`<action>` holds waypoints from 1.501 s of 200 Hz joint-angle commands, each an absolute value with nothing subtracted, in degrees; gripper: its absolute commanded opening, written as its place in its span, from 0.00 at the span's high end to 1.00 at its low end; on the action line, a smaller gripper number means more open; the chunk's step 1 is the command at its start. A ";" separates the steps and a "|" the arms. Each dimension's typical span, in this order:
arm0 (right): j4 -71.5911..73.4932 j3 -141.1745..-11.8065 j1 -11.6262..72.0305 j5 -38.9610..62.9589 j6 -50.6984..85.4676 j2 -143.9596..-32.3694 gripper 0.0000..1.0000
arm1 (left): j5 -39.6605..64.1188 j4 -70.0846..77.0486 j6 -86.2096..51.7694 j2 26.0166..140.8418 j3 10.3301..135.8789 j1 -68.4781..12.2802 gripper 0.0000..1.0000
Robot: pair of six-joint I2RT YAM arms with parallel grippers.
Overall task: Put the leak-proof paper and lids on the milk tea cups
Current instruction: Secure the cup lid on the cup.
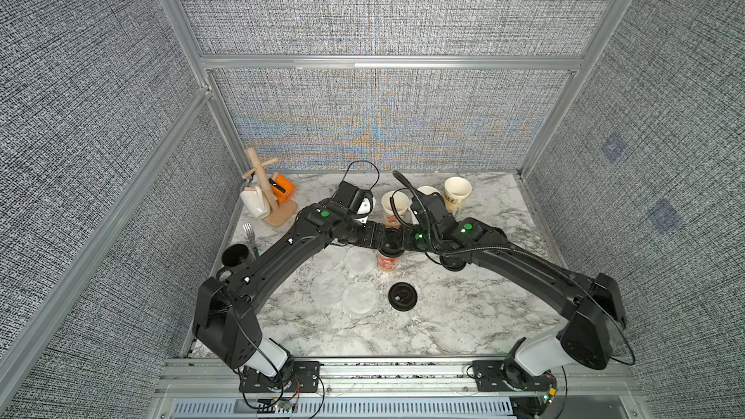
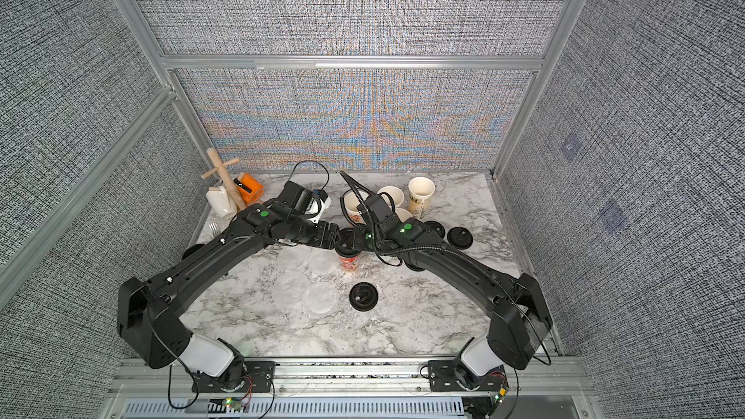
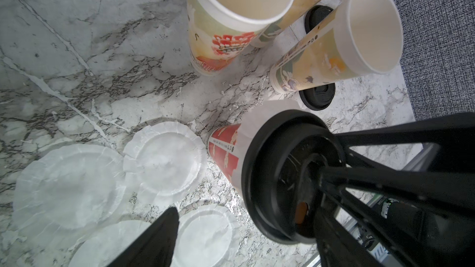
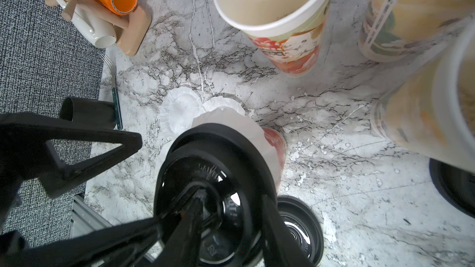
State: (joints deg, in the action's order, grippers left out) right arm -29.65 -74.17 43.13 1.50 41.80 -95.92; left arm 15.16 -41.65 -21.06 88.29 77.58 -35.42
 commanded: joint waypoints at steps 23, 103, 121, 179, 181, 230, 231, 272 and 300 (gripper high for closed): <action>-29.95 -77.13 42.89 1.49 41.82 -96.80 0.60 | 16.04 -40.39 -19.86 93.13 79.48 -35.33 0.17; -32.31 -81.40 41.54 0.88 38.53 -97.34 0.61 | 11.00 -44.34 -17.33 95.05 79.64 -35.33 0.17; -32.66 -81.54 40.44 0.96 36.12 -96.94 0.64 | 10.42 -45.09 -16.96 94.90 79.24 -35.33 0.17; -34.70 -83.82 37.42 4.00 23.63 -99.27 0.68 | 9.05 -46.37 -16.16 94.60 78.33 -35.33 0.17; -34.71 -83.89 37.26 4.23 23.40 -99.50 0.68 | 9.10 -46.40 -16.13 94.58 78.32 -35.33 0.17; -35.35 -84.30 35.60 6.43 19.80 -102.22 0.69 | 9.31 -46.05 -16.24 95.01 77.96 -35.33 0.18; -35.38 -84.29 35.60 6.51 19.75 -102.22 0.69 | 9.31 -46.01 -16.25 95.05 77.96 -35.33 0.17; -35.07 -84.72 35.50 8.94 18.05 -103.59 0.71 | 9.16 -46.21 -16.08 95.05 77.87 -35.33 0.18; -35.67 -85.03 35.51 9.60 17.24 -104.71 0.71 | 9.10 -46.14 -16.08 94.96 77.61 -35.33 0.18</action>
State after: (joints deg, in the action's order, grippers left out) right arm -35.59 -84.44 35.40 8.01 19.20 -103.90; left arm 15.18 -37.21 -18.24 93.95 78.65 -35.38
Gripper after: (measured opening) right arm 0.290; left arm 0.824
